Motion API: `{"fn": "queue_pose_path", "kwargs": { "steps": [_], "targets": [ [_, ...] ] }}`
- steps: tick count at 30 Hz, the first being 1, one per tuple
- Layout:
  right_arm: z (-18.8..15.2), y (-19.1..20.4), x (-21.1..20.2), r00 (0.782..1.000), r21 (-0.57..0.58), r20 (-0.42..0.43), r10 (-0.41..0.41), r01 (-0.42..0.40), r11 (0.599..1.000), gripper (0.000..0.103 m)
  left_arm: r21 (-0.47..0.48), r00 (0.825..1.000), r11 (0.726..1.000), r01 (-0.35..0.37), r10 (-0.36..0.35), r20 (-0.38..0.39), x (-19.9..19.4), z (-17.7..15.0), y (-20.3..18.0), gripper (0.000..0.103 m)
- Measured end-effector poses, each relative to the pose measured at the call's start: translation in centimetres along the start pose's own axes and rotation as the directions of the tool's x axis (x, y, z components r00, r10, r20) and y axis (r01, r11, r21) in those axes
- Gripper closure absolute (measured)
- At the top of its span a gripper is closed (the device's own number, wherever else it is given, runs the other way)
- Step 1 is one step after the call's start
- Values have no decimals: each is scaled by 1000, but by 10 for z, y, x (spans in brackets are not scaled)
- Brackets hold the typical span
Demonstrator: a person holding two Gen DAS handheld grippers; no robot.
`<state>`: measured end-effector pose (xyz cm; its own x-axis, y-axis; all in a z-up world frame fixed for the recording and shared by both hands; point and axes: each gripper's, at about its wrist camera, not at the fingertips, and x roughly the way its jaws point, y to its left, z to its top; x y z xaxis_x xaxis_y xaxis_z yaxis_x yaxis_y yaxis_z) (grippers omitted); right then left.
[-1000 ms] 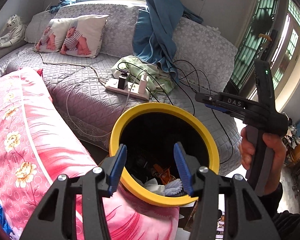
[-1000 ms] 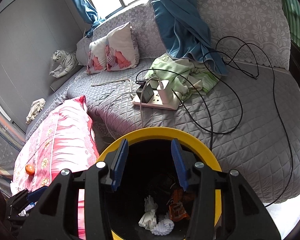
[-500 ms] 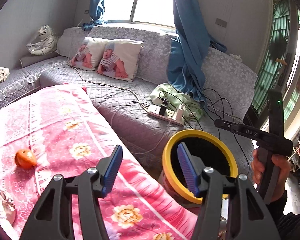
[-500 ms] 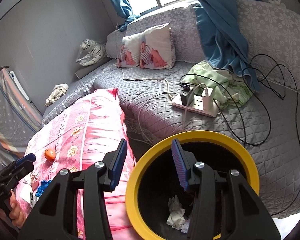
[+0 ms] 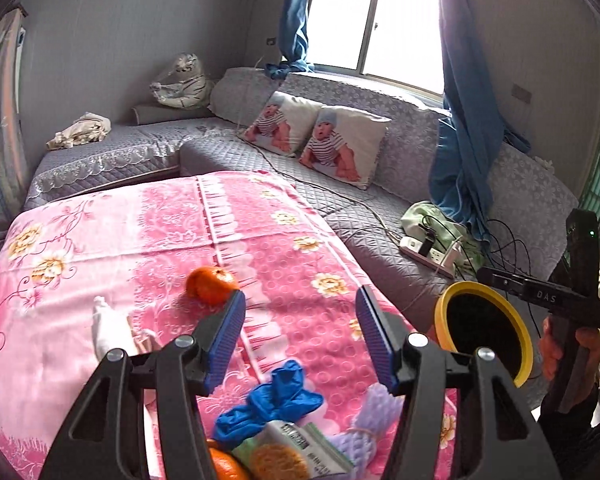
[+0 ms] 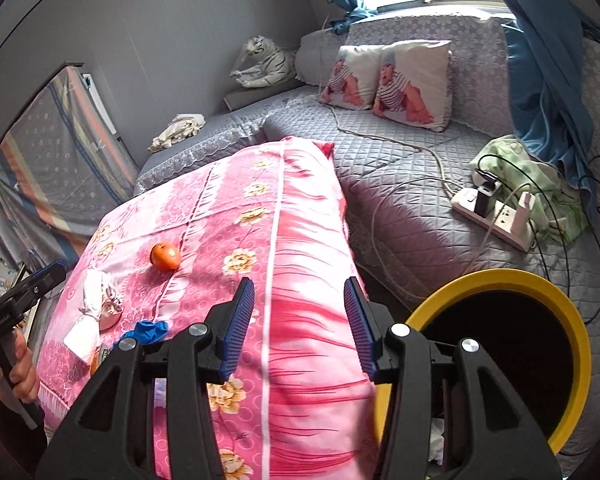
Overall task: Collect trash
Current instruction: 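Move both open tools back toward the remaining trash on the bed, then grasp the green snack packet with the right tool while the left tool grasps the white tissue bundle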
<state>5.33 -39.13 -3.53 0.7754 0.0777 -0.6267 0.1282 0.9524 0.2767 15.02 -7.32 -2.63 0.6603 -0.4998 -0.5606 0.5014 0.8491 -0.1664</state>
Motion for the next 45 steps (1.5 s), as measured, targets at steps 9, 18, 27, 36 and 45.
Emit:
{"fn": "queue_pose_path", "kwargs": {
  "steps": [9, 18, 27, 36, 45],
  "targets": [
    [-6, 60, 18, 995, -109, -55, 87, -92, 990, 59, -69, 994, 992, -108, 109, 2, -34, -24, 54, 49],
    [-17, 103, 40, 977, -166, -142, 159, -181, 969, 59, -109, 988, 982, -155, 154, -24, -50, -52, 81, 49],
    [-39, 142, 47, 947, -219, -231, 222, -273, 937, 58, -137, 985, 977, -163, 154, -70, -50, -77, 96, 49],
    [-59, 167, 53, 909, -233, -317, 270, -351, 907, 57, -145, 982, 973, -178, 165, -92, -45, -87, 101, 48],
    [-74, 184, 66, 876, -236, -389, 285, -394, 888, 52, -147, 978, 971, -189, 172, -120, -38, -92, 104, 47]
  ]
}}
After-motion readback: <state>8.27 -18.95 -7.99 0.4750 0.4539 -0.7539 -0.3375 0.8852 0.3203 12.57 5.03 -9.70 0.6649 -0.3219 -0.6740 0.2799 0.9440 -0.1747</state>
